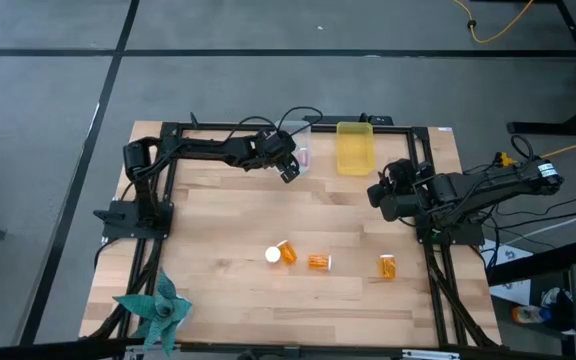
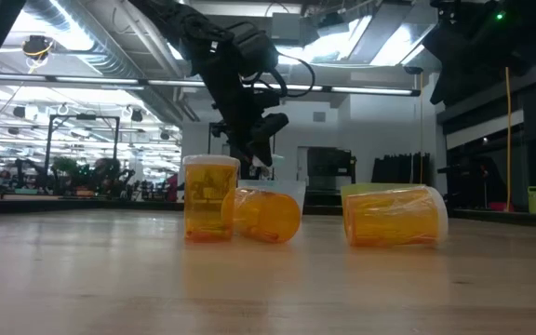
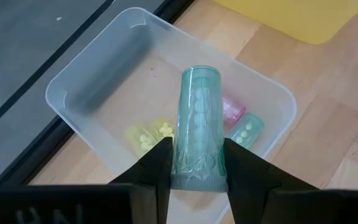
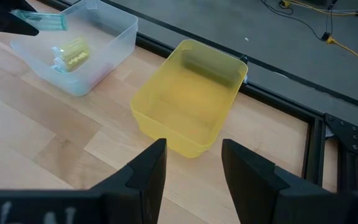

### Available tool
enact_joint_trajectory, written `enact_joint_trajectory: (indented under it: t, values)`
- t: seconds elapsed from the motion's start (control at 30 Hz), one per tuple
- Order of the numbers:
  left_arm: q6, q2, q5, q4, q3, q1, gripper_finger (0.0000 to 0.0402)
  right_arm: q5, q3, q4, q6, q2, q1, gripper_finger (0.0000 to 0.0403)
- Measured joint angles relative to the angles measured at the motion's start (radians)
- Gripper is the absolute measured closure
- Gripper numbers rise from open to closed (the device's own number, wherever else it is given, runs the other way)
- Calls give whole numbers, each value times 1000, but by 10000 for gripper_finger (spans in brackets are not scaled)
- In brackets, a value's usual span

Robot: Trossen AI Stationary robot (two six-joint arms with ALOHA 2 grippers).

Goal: Pick and place medicine bottles into bin by pill shape (circle, oval)
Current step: Put the small blue pill bottle into the transparent bin

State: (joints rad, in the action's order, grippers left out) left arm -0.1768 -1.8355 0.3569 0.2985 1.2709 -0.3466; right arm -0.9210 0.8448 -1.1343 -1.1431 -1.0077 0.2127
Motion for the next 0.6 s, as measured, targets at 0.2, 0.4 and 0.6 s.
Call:
enact_joint_trajectory:
  t: [0.2,0.4,0.6]
  values:
    - [1,0,0,0,0,0,291,0,0,0,0,0,0,245]
    - [3,0,0,0,0,0,284,0,0,0,0,0,0,245]
    - [2,0,29,-4,0,1,230,0,0,0,1,0,0,245]
